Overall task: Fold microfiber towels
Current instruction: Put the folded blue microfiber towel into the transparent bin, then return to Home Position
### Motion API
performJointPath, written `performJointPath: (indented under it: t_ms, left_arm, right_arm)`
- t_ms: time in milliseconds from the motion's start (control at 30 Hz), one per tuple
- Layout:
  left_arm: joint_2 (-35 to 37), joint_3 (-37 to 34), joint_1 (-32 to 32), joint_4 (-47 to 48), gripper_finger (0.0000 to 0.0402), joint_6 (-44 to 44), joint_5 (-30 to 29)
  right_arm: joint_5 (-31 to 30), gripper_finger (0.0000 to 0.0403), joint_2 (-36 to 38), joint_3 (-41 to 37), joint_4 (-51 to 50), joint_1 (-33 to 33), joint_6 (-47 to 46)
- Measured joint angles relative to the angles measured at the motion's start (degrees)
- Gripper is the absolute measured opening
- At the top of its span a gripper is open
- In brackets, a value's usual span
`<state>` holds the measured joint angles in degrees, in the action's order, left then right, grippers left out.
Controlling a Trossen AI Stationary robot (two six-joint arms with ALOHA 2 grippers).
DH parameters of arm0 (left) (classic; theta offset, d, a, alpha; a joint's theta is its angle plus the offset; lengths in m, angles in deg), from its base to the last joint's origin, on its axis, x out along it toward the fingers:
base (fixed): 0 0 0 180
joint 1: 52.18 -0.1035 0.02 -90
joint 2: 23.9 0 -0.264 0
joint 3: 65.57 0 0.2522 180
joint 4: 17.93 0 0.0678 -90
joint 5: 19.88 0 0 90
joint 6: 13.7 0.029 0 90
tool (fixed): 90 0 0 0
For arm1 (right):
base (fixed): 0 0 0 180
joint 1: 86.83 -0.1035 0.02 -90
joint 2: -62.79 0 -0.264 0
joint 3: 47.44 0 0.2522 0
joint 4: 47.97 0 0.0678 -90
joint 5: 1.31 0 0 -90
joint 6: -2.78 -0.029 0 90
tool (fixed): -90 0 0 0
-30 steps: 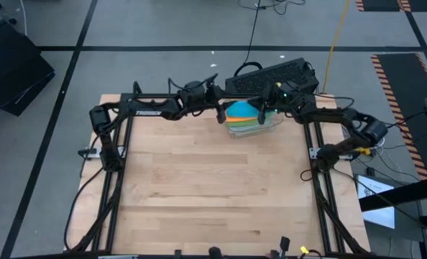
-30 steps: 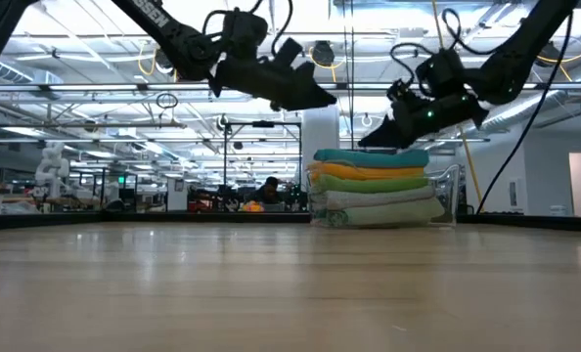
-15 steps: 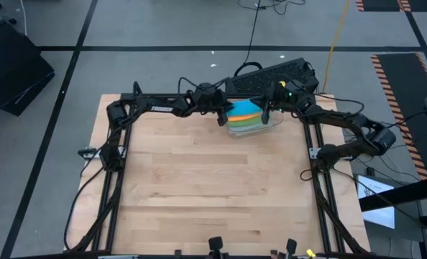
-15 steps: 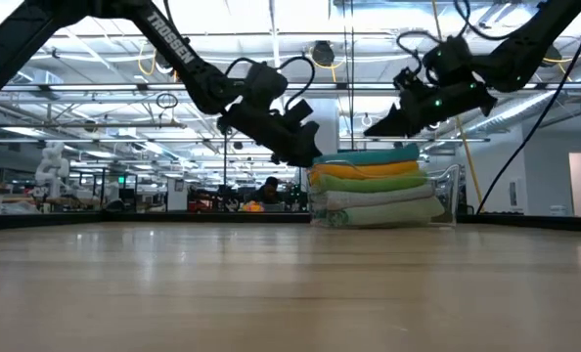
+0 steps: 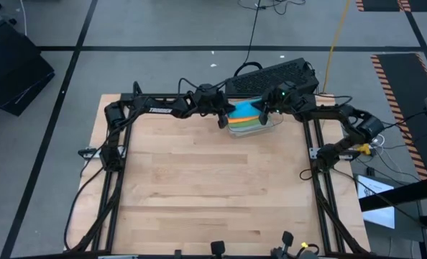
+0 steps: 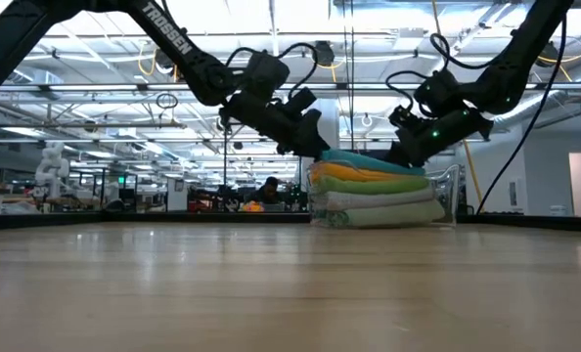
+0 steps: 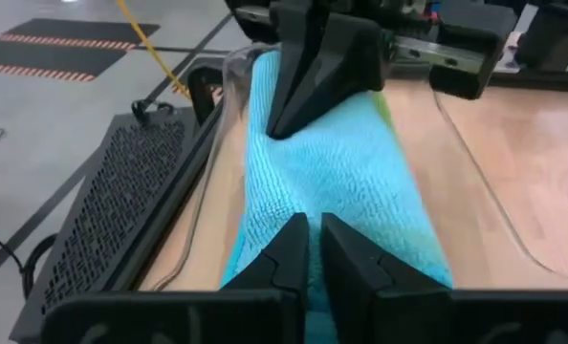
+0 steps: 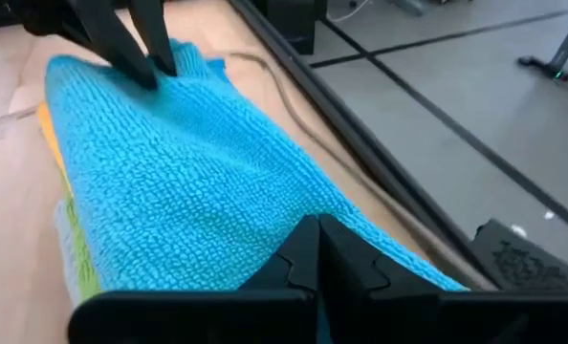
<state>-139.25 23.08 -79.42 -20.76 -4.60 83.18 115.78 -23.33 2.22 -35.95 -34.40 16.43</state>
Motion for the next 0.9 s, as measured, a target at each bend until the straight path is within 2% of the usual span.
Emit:
performJointPath:
  t_ms: [267,400,567,700,900]
  left_arm:
    - [0.3,0.0,0.5,1.4,0.0031,0.0,-0.4]
    - [1.7,0.0,1.3,1.5,0.0031,1.3,-1.4]
    - [7.4,0.0,2.2,5.0,0.0031,2.4,-4.1]
    - [13.9,0.0,3.5,9.6,0.0031,2.3,-5.7]
    - [23.9,0.0,10.1,21.9,0.003,1.9,-14.6]
  right_arm:
    - [0.0,0.0,1.1,-3.2,2.7,0.0,0.3]
    - [0.0,0.0,4.5,-3.3,2.7,-0.6,-0.9]
    - [0.0,0.0,12.6,-3.3,0.3,-1.7,-1.7]
    - [0.0,0.0,20.6,-3.3,-5.3,-3.4,-3.3]
    - [-0.8,0.0,33.9,-3.3,-16.8,-9.8,-6.0]
